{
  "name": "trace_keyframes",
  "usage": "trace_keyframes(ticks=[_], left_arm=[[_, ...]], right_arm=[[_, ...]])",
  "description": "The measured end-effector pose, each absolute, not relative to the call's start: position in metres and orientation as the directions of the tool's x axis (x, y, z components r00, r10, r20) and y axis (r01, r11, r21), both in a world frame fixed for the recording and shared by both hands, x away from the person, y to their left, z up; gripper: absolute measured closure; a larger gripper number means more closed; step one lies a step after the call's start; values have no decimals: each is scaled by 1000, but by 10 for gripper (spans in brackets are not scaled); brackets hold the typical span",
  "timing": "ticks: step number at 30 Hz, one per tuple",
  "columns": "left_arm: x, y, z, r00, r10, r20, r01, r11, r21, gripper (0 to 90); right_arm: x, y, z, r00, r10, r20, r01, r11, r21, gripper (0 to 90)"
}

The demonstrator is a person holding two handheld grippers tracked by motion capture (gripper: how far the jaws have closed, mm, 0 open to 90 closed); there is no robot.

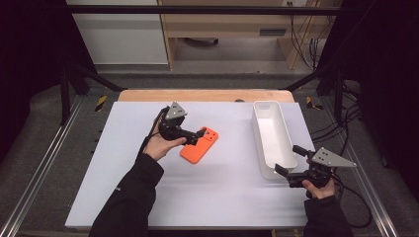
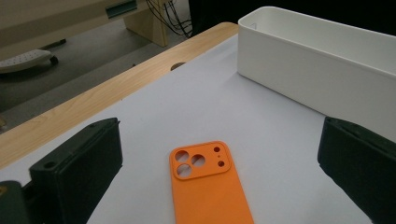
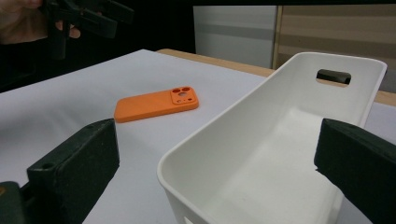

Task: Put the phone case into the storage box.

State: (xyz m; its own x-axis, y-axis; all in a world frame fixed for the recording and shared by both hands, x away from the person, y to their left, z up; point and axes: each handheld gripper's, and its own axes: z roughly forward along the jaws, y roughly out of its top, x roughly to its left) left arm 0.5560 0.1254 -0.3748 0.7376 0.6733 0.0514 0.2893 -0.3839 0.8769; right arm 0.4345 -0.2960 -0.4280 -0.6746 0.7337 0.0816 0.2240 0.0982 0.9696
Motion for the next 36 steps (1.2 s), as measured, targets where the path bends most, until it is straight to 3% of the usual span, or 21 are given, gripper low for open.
trace_keyframes(ticks=[36], left_arm=[[596,103,-409,714,700,13,406,-429,807,0]], right_arm=[[435,-295,-428,-675,733,85,230,100,968,4]])
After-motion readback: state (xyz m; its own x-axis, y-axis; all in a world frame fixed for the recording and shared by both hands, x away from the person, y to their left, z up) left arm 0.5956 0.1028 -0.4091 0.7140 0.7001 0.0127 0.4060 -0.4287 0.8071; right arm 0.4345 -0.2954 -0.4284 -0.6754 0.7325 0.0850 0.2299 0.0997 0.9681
